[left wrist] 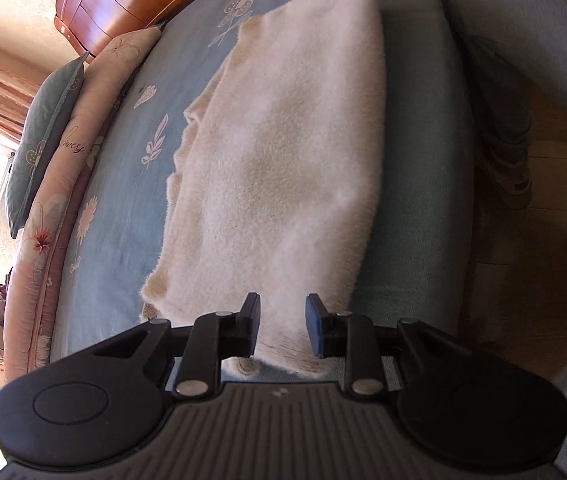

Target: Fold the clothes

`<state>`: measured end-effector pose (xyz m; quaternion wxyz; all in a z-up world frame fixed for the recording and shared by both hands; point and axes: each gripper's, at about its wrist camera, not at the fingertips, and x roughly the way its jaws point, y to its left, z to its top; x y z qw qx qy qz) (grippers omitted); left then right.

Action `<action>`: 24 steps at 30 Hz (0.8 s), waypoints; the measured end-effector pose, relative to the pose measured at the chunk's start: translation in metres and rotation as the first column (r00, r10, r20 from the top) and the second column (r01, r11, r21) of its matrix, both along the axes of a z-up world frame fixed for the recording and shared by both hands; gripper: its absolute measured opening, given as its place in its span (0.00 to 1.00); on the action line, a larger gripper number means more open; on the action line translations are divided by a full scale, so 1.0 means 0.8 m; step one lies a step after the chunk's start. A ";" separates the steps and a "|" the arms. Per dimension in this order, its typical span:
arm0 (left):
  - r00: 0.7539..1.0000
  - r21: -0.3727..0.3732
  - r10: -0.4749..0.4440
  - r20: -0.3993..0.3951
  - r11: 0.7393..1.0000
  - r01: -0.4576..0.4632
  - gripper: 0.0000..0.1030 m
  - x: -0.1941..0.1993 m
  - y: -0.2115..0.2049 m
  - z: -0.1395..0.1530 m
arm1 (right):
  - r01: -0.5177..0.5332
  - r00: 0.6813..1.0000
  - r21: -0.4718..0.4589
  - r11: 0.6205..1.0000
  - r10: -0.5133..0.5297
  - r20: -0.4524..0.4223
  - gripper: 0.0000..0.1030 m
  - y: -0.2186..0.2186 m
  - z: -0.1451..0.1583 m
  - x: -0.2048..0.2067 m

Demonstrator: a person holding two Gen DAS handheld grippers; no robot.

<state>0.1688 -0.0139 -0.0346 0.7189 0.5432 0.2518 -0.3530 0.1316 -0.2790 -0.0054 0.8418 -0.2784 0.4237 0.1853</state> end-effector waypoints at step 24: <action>0.897 -0.336 0.324 -0.301 0.844 -0.418 0.58 0.181 0.013 0.005 | 0.230 0.973 0.289 0.929 -0.219 -0.069 0.69 -0.068 -0.024 0.080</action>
